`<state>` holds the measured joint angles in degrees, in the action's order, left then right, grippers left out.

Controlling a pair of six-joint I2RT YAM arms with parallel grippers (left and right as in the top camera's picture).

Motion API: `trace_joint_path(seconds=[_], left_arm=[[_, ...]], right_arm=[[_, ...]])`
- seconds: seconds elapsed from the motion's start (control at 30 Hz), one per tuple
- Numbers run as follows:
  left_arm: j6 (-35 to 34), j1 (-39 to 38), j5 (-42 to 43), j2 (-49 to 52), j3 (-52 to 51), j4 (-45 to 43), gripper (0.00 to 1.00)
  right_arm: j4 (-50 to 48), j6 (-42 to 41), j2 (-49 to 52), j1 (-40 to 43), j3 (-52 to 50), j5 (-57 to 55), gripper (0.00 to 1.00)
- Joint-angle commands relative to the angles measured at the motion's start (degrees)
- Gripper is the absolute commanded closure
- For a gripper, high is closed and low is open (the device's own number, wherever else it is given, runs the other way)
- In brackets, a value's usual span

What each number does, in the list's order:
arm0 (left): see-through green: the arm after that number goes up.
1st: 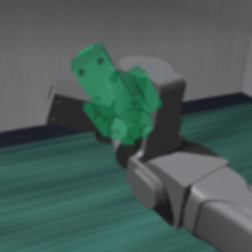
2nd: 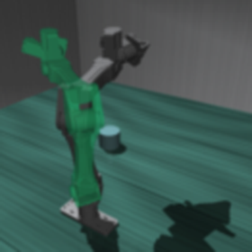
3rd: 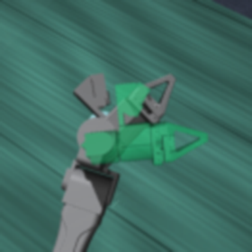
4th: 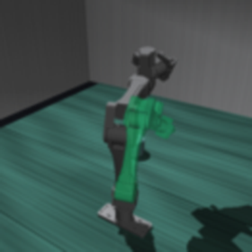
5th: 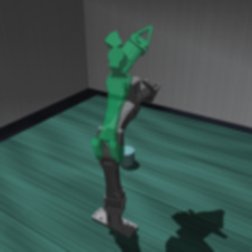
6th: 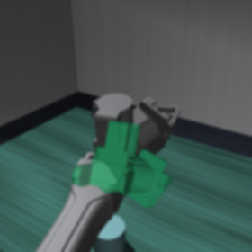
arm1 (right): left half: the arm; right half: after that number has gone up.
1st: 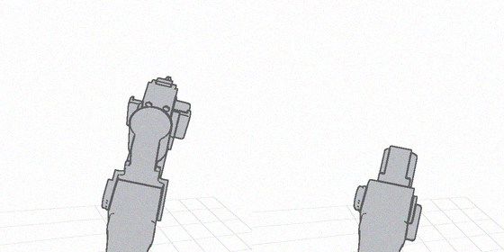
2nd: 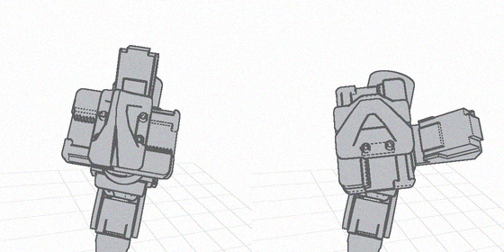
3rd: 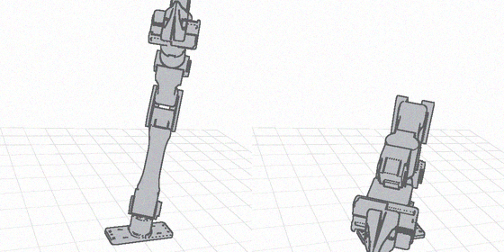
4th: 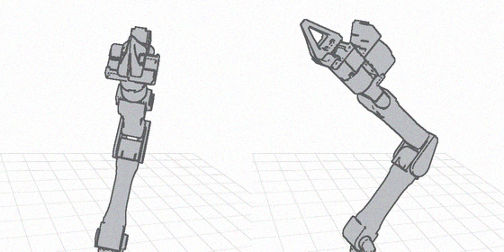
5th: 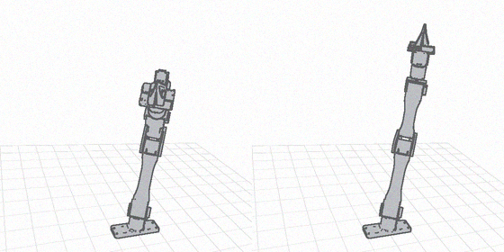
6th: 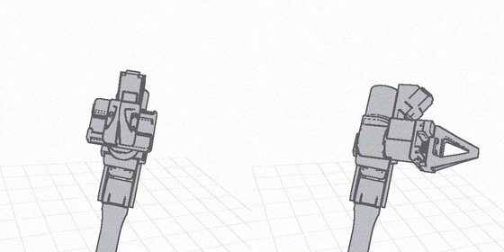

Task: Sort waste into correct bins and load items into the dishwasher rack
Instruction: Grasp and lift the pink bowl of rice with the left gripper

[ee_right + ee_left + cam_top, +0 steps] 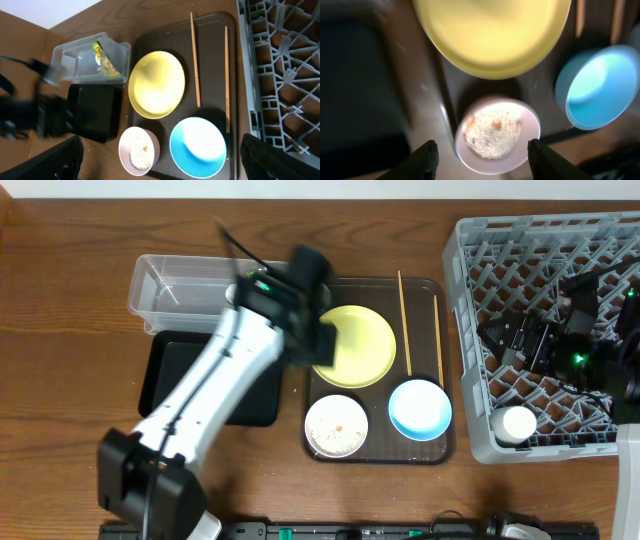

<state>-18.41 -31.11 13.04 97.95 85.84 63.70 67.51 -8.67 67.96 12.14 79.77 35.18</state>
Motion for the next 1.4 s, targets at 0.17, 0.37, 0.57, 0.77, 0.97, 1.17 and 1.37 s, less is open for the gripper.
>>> trace_joint_path(seconds=[0.17,0.37,0.57,0.77,0.97,1.17,1.37], left_arm=[[-14.12,-13.70,-2.14,0.44,-15.85,-12.52,0.42],[-14.95,-19.96,-5.01,0.44,-16.52,-17.64,0.45],[-17.86,-21.90,-5.16,2.10,-17.31,-19.89,0.48],[-18.29,-21.64,-5.14,6.21,-17.51,-21.40,0.58],[-17.62,-21.64,-5.05,8.09,-17.51,-21.81,0.81],[-17.16,-21.62,-4.96,8.02,-17.42,-21.05,0.94],[-11.52,-21.18,-5.18,6.01,-10.82,-12.70,0.94]], right_arm=[[0.02,0.61,-0.02,0.52,0.37,-0.50,0.02],[0.02,0.61,-0.02,0.52,0.37,-0.70,0.01],[0.04,0.61,-0.02,0.52,0.37,-0.70,0.02],[0.02,0.59,-0.02,0.52,0.37,-0.70,0.02],[0.02,0.59,-0.02,0.52,0.37,-0.70,0.02],[0.00,0.59,-0.02,0.52,0.37,-0.74,0.02],[0.00,0.59,-0.02,0.52,0.37,-0.72,0.02]])
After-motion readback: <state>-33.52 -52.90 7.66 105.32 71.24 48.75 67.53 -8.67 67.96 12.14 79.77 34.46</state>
